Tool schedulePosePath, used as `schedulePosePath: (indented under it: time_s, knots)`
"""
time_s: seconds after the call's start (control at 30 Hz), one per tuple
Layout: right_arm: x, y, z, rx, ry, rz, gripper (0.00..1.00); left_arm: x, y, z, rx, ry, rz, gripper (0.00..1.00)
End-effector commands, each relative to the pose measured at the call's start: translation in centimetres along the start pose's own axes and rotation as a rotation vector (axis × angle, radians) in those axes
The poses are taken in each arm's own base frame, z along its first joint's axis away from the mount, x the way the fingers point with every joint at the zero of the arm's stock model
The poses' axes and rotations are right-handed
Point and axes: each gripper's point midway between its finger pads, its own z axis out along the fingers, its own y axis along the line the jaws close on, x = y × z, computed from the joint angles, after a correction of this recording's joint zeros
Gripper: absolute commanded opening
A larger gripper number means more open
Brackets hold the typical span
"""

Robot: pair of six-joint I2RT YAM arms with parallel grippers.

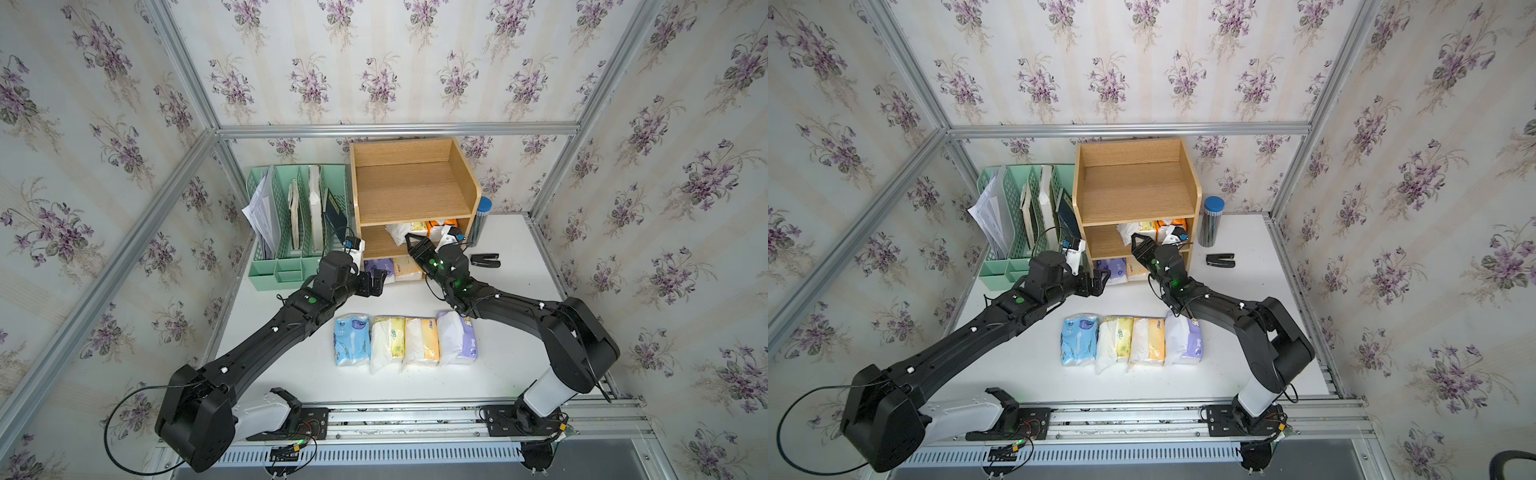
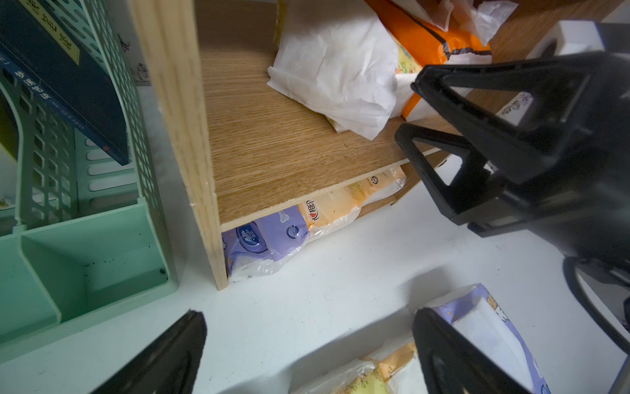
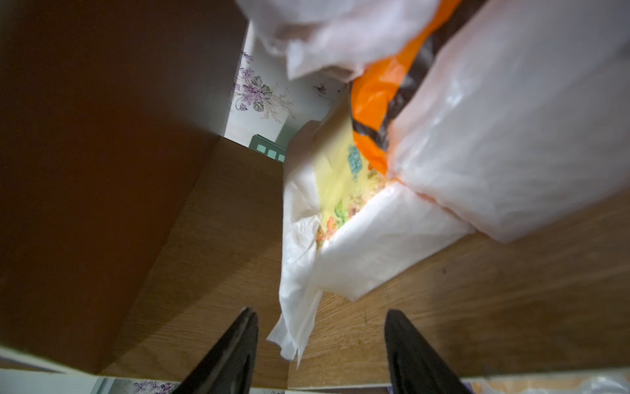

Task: Remove the tissue boxes from the shelf
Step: Pick up a box of tissues from the shelf.

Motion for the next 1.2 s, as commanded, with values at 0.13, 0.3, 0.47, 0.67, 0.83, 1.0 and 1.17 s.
schedulePosePath:
  time_s: [0.13,0.3,0.47,0.67,0.83,1.0,1.17]
  knots:
    - [-0.6,1.0,1.2,-0.01,-0.049,0.021,0.65,0.3,0.4,-1.1,-0.012,-0.014,0.015,0.99]
    - [-1.0,0.3,1.9,0.054,-0.067,0.004,0.67,0.8,0.5,-1.5,-0.008,-0.011,0.014,0.99]
    - [-0.7,-0.3,3.1,0.092,-0.061,-0.014,0.68,1.3,0.4,-1.7,0.003,-0.002,0.01,0.99]
    - [-0.2,-1.5,4.0,0.134,-0.054,-0.024,0.53,1.9,0.6,-2.2,0.002,-0.001,0.006,0.99]
    - [0.2,-1.6,4.3,0.151,-0.024,-0.057,0.19,2.4,1.0,-2.6,-0.009,-0.003,0.001,0.99]
    - [1.1,-1.0,4.0,0.143,0.022,-0.073,0.11,2.3,0.9,-2.8,-0.006,-0.004,0.001,0.99]
    - [2.7,0.4,3.3,0.111,0.071,-0.087,0.07,1.9,0.8,-2.9,-0.004,-0.01,0.0,0.99]
